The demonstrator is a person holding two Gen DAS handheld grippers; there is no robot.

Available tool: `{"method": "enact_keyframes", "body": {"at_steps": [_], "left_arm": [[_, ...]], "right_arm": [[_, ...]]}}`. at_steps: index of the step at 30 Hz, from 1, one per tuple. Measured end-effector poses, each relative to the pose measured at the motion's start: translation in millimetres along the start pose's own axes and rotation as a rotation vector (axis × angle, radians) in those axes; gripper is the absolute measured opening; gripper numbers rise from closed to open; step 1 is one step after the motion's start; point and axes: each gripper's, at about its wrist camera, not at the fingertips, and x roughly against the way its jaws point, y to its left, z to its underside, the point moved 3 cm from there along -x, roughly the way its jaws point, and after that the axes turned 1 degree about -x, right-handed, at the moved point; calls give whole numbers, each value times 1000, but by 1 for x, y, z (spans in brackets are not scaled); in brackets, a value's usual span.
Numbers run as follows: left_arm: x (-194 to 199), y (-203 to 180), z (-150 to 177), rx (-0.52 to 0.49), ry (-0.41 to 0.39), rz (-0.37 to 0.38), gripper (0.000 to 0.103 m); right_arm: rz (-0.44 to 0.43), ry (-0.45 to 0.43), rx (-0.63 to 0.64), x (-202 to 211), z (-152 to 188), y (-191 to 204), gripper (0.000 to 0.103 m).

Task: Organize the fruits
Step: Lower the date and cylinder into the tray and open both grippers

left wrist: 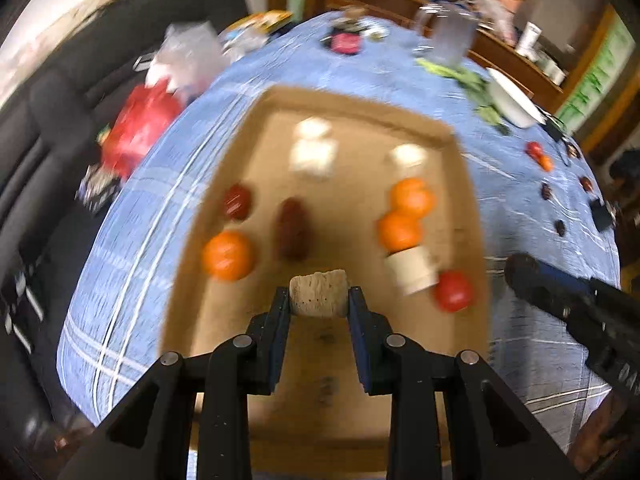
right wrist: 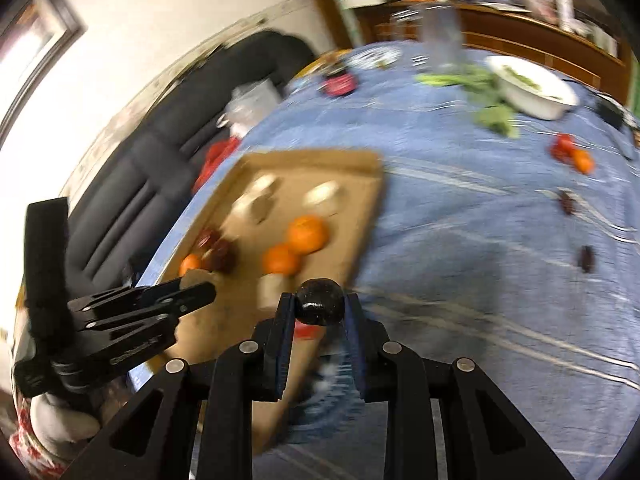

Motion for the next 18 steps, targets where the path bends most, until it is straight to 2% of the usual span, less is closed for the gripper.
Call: {"method": "enact_keyframes", "body": {"at_steps": [3,6,12,18], "left_arm": [[-5,18,2,3,12,-25,28],[-10,26,6,-5,25,-17,28],[-15,20,8,-58,30,-19,28],[-16,15,6,-113,9,-57,28]], "right_arm": [[-12,42,36,-22,6,25,28],[-8,72,62,-38,13,39,28],[22,113,54,-63,22,40,28],[49,116,38,-73,21,37,28]]}}
